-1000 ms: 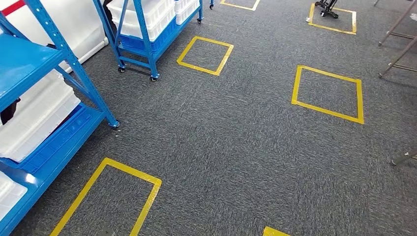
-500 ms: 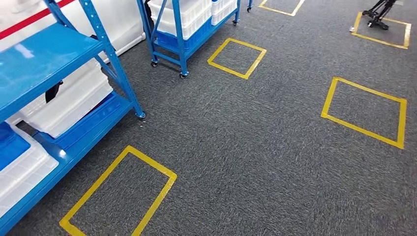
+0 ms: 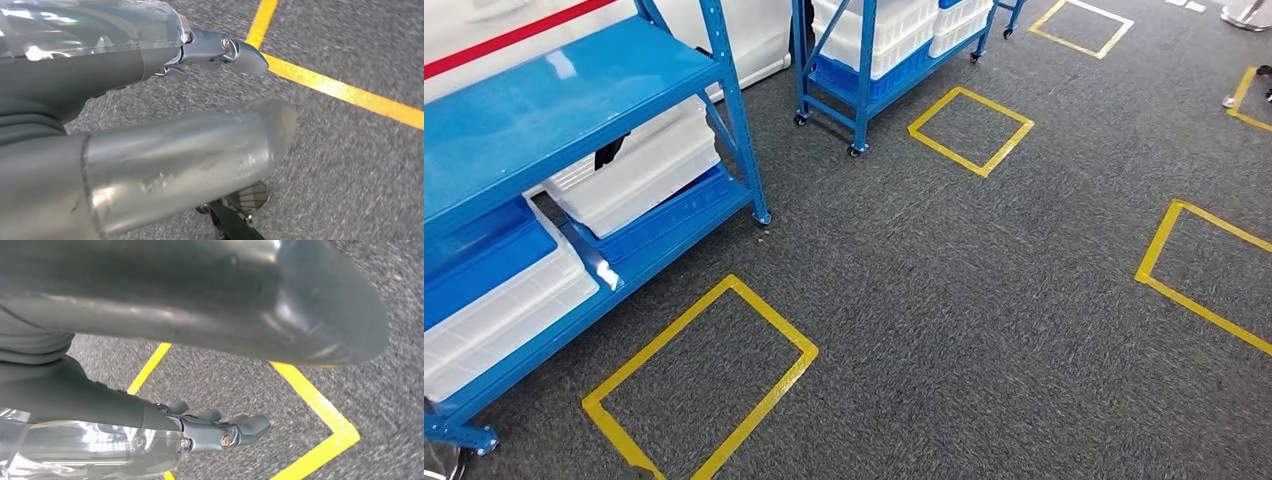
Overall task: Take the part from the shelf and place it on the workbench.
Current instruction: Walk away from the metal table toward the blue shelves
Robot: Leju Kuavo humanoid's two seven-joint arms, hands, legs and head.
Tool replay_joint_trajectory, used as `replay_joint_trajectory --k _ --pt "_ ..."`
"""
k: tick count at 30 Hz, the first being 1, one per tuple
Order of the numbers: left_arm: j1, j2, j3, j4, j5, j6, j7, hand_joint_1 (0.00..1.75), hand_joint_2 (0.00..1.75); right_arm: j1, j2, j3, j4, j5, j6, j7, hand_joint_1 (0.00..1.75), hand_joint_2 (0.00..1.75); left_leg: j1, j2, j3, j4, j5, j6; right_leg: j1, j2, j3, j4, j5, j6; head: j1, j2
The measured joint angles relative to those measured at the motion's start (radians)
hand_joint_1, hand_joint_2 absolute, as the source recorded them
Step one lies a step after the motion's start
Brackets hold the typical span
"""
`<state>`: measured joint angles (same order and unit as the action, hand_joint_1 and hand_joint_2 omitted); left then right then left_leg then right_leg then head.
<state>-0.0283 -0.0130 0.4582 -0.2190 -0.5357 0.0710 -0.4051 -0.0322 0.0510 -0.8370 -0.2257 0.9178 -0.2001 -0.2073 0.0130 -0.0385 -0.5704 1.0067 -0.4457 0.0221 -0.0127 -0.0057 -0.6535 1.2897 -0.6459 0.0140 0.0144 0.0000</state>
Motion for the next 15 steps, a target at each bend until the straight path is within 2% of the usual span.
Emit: replay_joint_trajectory --k 1,2,3,4,5,6,7,8,9,10,11,13,14,15 --pt "0.001 0.000 0.001 0.000 0.000 -0.001 0.000 0.00 0.00 0.001 0.000 -0.001 0.000 0.001 -0.001 0.000 0.00 0.00 -0.001 -0.014 0.000 0.001 0.001 0.000 0.000 0.003 -0.001 -0.005 0.020 -0.003 0.000 0.000" --pt "0.002 0.000 0.003 0.000 -0.001 -0.002 0.000 0.00 0.00 0.001 0.001 -0.002 0.000 0.002 -0.001 0.000 0.00 0.00 -0.002 -0.028 0.001 0.001 0.001 -0.001 0.000 0.009 0.017 -0.050 0.056 -0.008 0.000 0.000" --pt "0.002 0.000 0.005 0.000 -0.001 -0.002 0.000 0.00 0.00 0.001 0.001 -0.004 0.001 0.003 -0.002 0.001 0.00 0.00 -0.002 -0.041 0.001 0.002 0.002 -0.002 0.001 0.029 0.047 -0.119 0.098 -0.013 0.000 0.000" --pt "0.001 -0.002 0.007 0.000 -0.002 -0.003 -0.001 0.00 0.00 0.001 0.001 -0.006 0.001 0.004 -0.003 0.001 0.00 0.00 -0.002 -0.053 0.000 0.003 0.003 -0.005 0.001 0.058 0.076 -0.188 0.129 -0.019 0.000 0.000" --pt "-0.001 -0.003 0.009 0.000 -0.002 -0.004 -0.002 0.00 0.00 0.002 0.000 -0.008 0.001 0.004 -0.004 0.001 0.00 0.00 -0.002 -0.066 -0.003 0.004 0.004 -0.010 0.001 0.081 0.098 -0.239 0.148 -0.023 0.000 0.000" --pt "-0.001 -0.004 0.011 0.000 -0.003 -0.004 -0.003 0.00 0.00 0.002 0.000 -0.010 0.001 0.004 -0.004 0.002 0.00 0.00 -0.001 -0.078 -0.007 0.005 0.006 -0.016 0.003 0.097 0.108 -0.266 0.154 -0.025 0.000 0.000" --pt "-0.001 -0.005 0.013 0.000 -0.003 -0.005 -0.003 0.00 0.00 0.001 0.000 -0.012 0.001 0.004 -0.005 0.002 0.00 0.00 0.001 -0.090 -0.010 0.004 0.009 -0.023 0.005 0.098 0.110 -0.273 0.153 -0.026 -0.001 0.000" --pt "0.000 -0.005 0.015 0.000 -0.003 -0.005 -0.004 0.00 0.00 0.000 0.000 -0.014 0.001 0.005 -0.005 0.002 0.00 0.00 0.003 -0.103 -0.014 0.001 0.012 -0.031 0.007 0.084 0.111 -0.276 0.155 -0.028 0.000 0.000" --pt "0.002 -0.004 0.017 0.000 -0.003 -0.006 -0.004 0.00 0.00 -0.001 0.001 -0.014 0.001 0.005 -0.006 0.002 0.00 0.00 0.005 -0.104 -0.017 0.003 0.012 -0.036 0.006 0.070 0.114 -0.281 0.158 -0.032 -0.001 0.000" --pt "0.004 -0.004 0.017 0.000 -0.003 -0.006 -0.004 0.00 0.00 -0.002 0.002 -0.015 0.001 0.005 -0.006 0.002 0.00 0.00 0.004 -0.087 -0.023 0.015 0.002 -0.041 0.005 0.056 0.116 -0.288 0.162 -0.037 -0.003 0.000" --pt "0.004 -0.003 0.017 0.000 -0.003 -0.006 -0.004 0.00 0.00 -0.001 0.004 -0.015 0.001 0.005 -0.006 0.002 0.00 0.00 0.002 -0.058 -0.039 0.047 -0.020 -0.044 0.003 0.040 0.119 -0.295 0.166 -0.043 -0.006 0.000" --pt "-0.002 -0.001 0.018 0.000 -0.002 -0.008 -0.005 0.00 0.00 0.004 0.005 -0.016 0.001 0.005 -0.006 0.003 0.00 0.00 0.000 0.004 -0.089 0.160 -0.088 -0.050 0.005 0.007 0.120 -0.300 0.167 -0.052 -0.012 0.000" --pt "-0.004 -0.001 0.019 0.000 -0.001 -0.010 -0.006 0.00 0.00 0.005 0.005 -0.016 0.001 0.005 -0.006 0.004 0.00 0.00 0.000 0.017 -0.115 0.222 -0.116 -0.053 0.006 -0.010 0.119 -0.299 0.166 -0.054 -0.014 0.000" --pt "-0.004 -0.001 0.020 0.000 0.000 -0.013 -0.006 0.00 0.00 0.006 0.005 -0.017 0.001 0.005 -0.006 0.004 0.00 0.00 0.001 0.024 -0.130 0.260 -0.128 -0.056 0.007 -0.026 0.118 -0.297 0.165 -0.055 -0.014 0.000"
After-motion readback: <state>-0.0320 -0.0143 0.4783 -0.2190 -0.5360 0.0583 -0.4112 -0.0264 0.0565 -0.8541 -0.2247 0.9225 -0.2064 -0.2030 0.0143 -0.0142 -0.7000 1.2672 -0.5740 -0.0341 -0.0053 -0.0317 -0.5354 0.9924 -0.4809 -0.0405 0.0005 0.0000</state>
